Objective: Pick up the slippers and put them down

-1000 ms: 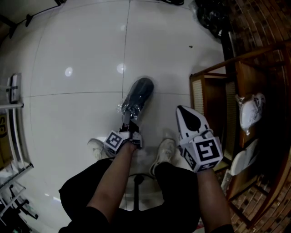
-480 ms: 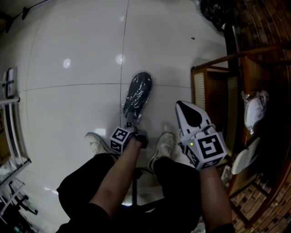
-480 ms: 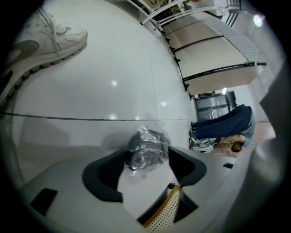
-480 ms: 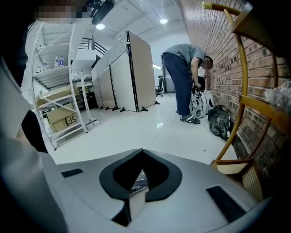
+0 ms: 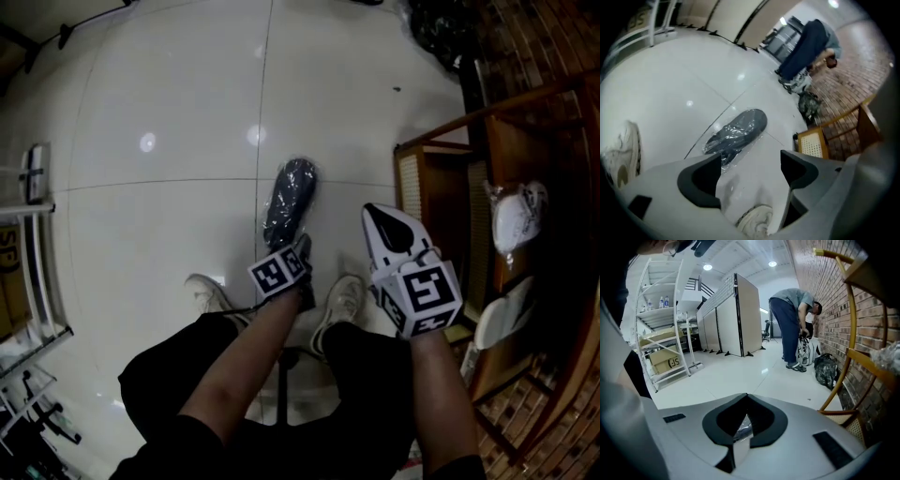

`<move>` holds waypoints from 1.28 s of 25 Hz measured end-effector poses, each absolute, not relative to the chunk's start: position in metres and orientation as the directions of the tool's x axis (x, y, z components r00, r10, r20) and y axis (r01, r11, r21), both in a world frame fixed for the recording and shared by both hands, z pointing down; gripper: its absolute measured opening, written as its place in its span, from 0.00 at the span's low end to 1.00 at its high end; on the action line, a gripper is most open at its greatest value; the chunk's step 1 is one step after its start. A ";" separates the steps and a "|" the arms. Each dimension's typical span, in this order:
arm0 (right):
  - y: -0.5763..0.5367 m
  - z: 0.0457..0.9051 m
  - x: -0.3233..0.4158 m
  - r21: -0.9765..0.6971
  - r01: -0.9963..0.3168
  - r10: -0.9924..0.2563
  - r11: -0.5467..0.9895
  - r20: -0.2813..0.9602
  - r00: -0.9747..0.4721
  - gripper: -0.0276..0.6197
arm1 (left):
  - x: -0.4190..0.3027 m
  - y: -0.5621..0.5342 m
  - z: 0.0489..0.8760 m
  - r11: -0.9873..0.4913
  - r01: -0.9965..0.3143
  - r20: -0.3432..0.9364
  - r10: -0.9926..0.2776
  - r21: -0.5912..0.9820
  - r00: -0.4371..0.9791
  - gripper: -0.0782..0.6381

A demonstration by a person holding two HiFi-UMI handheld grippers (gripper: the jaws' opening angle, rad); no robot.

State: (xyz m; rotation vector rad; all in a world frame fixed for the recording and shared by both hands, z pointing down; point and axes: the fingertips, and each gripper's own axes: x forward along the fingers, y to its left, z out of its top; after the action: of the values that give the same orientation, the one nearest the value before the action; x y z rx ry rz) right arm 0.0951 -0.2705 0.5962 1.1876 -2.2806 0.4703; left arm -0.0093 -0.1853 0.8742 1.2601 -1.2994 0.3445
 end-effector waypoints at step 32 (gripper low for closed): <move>-0.170 0.335 0.070 0.149 -0.899 -0.911 0.413 0.048 -0.410 0.06 | -0.145 -0.202 0.319 -0.368 -0.914 -0.015 -0.929 0.171 0.371 0.52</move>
State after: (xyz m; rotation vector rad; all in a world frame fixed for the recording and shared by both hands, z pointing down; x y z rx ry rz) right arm 0.0700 -0.1702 0.3351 1.6327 -2.5358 -0.1508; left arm -0.1446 -0.2024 0.3186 2.4875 -1.6830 -0.1639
